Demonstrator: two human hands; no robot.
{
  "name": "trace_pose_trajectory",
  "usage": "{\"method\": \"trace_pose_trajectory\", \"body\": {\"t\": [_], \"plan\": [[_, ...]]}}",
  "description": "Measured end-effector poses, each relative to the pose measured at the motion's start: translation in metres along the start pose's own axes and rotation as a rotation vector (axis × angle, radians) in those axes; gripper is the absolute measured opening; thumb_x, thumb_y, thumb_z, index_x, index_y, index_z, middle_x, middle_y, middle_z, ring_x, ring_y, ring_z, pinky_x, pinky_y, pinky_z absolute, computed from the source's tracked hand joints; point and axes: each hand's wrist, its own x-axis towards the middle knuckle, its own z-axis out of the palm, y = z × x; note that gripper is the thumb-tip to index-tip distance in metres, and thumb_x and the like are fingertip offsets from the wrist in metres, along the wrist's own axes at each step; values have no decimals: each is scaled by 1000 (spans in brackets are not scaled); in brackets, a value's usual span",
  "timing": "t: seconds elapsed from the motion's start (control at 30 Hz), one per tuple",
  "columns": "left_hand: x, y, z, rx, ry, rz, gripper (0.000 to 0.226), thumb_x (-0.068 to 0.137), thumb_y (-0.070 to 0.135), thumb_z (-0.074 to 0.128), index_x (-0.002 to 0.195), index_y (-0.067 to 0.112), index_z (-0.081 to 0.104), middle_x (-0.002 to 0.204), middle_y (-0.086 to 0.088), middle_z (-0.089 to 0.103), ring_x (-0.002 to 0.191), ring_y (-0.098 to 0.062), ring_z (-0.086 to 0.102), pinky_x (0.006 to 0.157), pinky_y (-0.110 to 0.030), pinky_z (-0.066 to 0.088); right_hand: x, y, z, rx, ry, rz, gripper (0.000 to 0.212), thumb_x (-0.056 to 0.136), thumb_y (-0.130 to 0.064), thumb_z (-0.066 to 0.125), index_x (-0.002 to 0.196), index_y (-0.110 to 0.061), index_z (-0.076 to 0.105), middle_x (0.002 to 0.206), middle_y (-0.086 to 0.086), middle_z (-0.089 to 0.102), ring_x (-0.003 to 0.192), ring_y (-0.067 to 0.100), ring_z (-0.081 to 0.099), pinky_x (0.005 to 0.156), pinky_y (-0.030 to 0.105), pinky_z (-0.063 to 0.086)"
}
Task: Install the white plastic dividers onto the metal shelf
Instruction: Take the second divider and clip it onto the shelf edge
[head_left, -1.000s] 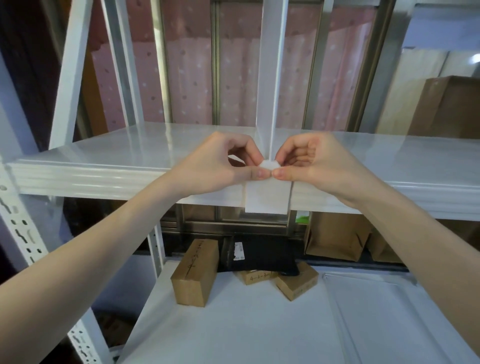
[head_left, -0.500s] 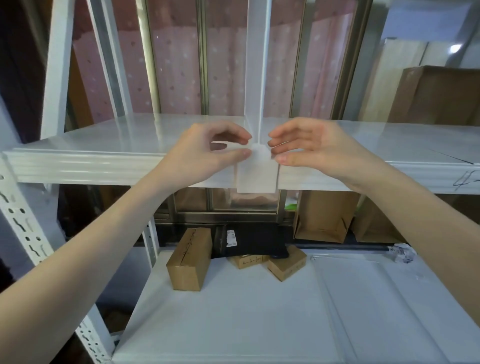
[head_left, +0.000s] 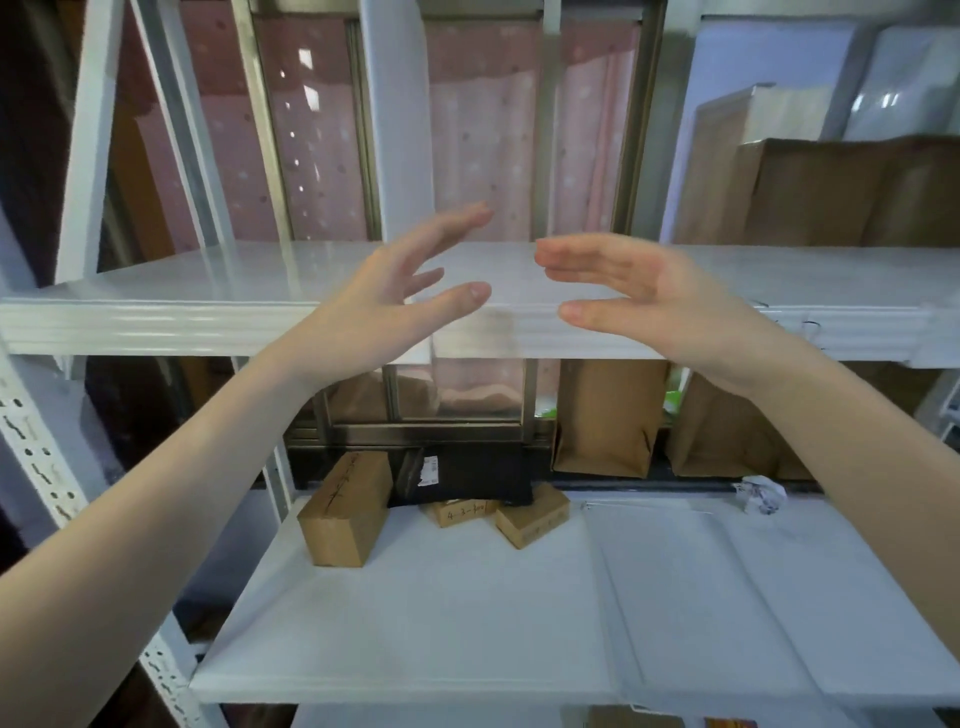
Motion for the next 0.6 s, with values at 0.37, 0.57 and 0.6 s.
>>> {"method": "trace_pose_trajectory", "body": {"t": [0.37,0.57,0.6], "plan": [[16,52,178,-153,-199,-121,43,92,33,45,135,27,43,138,11,50,128,3,43,111,-28,34,-103,71,-118,-33,-39,53,30,90,-19,55,118,-27,60,114,-12,69,110,-3,60,106,28,41],[15,30,257,13,-314,-182,48,93,31,52,139,31,38,142,21,42,130,9,34,110,-26,31,-151,141,-139,-8,-140,160,29,90,-17,55,117,-25,62,111,-11,71,109,-4,60,102,20,43],[15,24,267,40,-327,-197,49,93,31,52,140,31,37,142,22,40,130,9,34,108,-23,31,-158,153,-139,1,-154,183,30,90,-16,55,118,-25,61,113,-10,70,110,-3,60,101,18,43]]}}
